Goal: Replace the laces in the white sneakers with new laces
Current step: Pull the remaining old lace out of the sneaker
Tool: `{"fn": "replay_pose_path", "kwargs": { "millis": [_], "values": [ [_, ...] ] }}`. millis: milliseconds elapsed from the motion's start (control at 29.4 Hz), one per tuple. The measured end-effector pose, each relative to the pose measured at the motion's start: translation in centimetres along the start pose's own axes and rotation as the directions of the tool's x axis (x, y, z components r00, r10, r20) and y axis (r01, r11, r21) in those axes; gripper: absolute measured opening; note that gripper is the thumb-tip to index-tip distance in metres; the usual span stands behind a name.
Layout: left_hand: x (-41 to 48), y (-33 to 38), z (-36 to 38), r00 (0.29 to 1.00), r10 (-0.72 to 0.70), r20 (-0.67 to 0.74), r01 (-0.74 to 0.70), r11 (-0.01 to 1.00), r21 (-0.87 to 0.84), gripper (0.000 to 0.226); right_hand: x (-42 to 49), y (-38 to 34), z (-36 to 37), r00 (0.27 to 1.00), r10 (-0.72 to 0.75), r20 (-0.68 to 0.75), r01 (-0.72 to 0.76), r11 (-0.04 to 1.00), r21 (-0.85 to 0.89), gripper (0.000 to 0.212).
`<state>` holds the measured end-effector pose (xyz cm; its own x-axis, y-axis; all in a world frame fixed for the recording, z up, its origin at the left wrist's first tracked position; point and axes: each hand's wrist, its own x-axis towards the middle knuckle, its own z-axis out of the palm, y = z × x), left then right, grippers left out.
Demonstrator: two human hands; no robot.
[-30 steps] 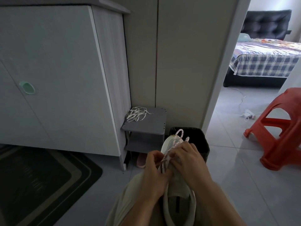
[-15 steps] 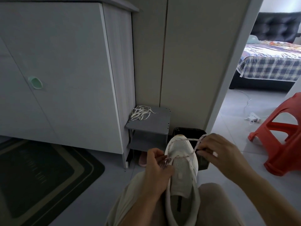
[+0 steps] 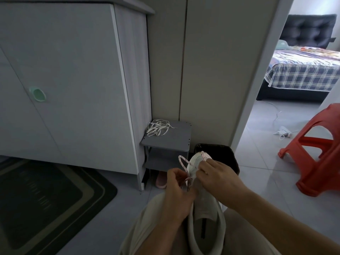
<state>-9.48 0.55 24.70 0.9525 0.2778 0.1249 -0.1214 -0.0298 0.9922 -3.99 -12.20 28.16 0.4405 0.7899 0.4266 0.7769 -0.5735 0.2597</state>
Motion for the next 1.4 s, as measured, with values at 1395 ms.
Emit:
{"fn": "replay_pose_path", "kwargs": {
  "millis": [1395],
  "values": [
    [0.1,-0.4,-0.5,0.996,0.084,0.013,-0.085,0.975,0.203,0.028,-3.7,-0.6,-1.0,0.767,0.555,0.322,-0.407,0.032,0.913,0.017]
  ]
}}
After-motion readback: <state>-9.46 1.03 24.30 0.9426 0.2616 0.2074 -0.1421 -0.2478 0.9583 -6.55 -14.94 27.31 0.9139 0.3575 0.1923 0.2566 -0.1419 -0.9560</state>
